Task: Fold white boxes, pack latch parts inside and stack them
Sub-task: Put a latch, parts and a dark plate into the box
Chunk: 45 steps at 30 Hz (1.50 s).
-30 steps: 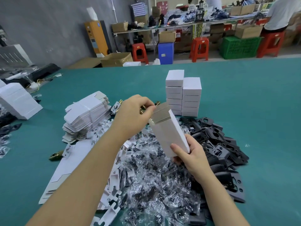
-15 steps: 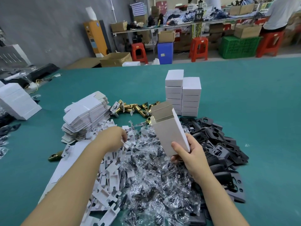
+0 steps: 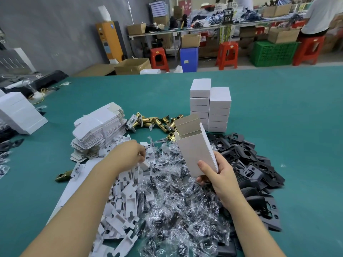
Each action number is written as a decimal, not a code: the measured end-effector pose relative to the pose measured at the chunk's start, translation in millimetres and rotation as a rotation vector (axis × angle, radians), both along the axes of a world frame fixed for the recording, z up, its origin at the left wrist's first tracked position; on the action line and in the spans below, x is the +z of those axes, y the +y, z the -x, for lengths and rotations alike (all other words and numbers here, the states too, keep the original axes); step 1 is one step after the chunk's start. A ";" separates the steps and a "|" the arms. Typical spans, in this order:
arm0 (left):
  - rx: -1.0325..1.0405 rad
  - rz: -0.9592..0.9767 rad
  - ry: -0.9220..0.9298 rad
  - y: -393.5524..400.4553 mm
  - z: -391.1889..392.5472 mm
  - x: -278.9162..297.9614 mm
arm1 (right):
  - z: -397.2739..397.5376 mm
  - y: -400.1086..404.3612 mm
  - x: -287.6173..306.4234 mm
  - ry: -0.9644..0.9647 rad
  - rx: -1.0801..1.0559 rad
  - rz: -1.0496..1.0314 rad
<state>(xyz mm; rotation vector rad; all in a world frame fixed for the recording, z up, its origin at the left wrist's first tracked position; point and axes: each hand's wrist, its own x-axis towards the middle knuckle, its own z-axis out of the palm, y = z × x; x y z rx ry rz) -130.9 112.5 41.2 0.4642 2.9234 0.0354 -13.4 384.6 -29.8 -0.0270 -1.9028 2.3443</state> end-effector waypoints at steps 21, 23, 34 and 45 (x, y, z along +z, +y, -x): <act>-0.168 -0.581 0.224 41.9 -41.7 62.8 | 0.5 0.6 -2.1 -0.009 -0.021 0.015; -0.131 -0.537 0.208 42.0 -39.9 59.4 | 0.4 0.8 -2.4 -0.008 -0.026 0.017; 0.026 -0.905 0.252 38.7 -43.3 59.8 | -1.9 -0.6 3.3 -0.014 -0.024 0.030; -0.139 -0.829 0.291 98.2 -49.3 83.0 | -3.4 -1.6 4.7 0.013 0.066 0.083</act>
